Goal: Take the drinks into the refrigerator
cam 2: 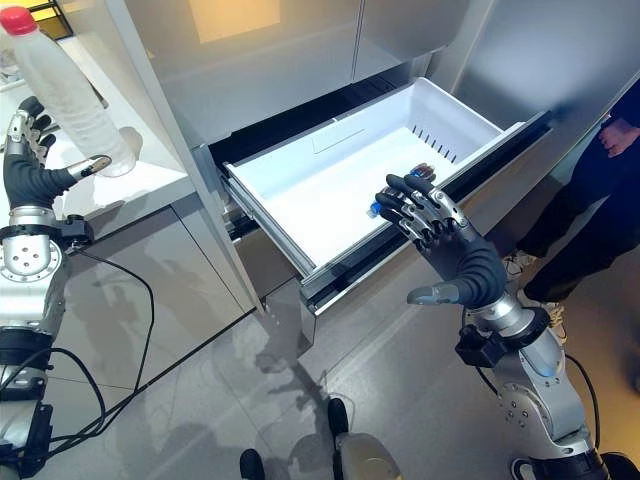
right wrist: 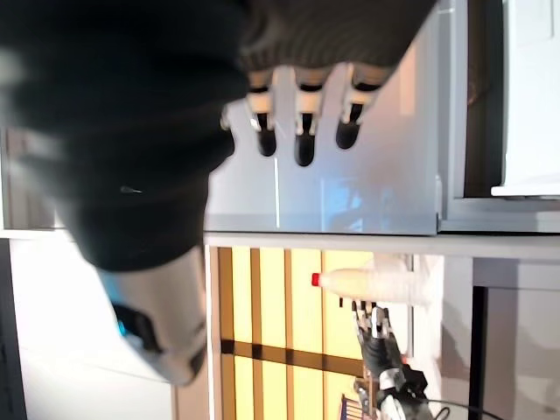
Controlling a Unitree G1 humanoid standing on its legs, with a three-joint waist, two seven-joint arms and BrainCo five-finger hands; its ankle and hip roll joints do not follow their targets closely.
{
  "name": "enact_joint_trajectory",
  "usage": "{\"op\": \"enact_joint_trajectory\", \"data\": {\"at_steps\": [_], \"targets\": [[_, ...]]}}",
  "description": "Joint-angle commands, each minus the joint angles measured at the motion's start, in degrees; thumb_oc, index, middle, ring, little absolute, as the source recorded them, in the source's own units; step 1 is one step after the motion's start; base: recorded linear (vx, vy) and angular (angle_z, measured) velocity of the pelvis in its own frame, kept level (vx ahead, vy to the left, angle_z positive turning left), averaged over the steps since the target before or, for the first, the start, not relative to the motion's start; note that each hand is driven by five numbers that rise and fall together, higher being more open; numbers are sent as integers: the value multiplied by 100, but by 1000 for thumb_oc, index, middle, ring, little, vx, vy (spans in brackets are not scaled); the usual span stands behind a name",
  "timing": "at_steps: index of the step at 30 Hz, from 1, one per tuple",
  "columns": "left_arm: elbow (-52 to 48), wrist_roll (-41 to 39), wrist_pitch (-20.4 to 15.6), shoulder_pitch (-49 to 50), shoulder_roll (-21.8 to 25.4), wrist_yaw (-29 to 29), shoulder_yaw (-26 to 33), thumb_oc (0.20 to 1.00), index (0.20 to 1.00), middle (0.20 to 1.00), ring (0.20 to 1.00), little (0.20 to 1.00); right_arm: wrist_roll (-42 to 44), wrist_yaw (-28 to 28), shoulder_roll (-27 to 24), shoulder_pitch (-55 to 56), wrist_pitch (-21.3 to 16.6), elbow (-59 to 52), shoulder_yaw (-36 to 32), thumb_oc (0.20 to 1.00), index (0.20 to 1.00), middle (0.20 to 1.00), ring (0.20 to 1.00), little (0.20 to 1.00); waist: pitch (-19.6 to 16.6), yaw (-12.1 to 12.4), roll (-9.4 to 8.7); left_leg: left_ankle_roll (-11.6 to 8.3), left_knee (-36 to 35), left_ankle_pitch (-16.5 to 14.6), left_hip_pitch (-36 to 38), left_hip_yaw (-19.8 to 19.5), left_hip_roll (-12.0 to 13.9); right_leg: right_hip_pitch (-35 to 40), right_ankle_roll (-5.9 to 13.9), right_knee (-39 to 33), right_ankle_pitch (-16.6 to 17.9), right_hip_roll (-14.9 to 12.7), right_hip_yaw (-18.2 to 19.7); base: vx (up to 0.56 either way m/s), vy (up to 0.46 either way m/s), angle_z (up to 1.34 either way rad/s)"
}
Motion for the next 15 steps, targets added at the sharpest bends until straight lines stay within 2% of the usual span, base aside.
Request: {"op": "enact_joint_trajectory", "data": {"at_steps": [1, 15], "targets": [[227, -312, -161, -595, 249, -27, 122, 1000, 1000, 1000, 1000, 1000, 327, -1, -82, -237, -180, -481, -304, 1000, 1000, 1000, 1000, 1000, 163, -103, -147, 308, 740, -698, 31, -413, -151, -24, 260, 1049, -1121, 136, -214, 0, 0, 0], [312, -296, -85, -599, 0, 48, 125, 1000, 1000, 1000, 1000, 1000, 271, -15, -43, -161, -194, -553, -310, 1000, 1000, 1000, 1000, 1000, 219, -119, -248, 311, 745, -700, -1, -501, -142, -40, 244, 1073, -1148, 124, -267, 0, 0, 0]]}}
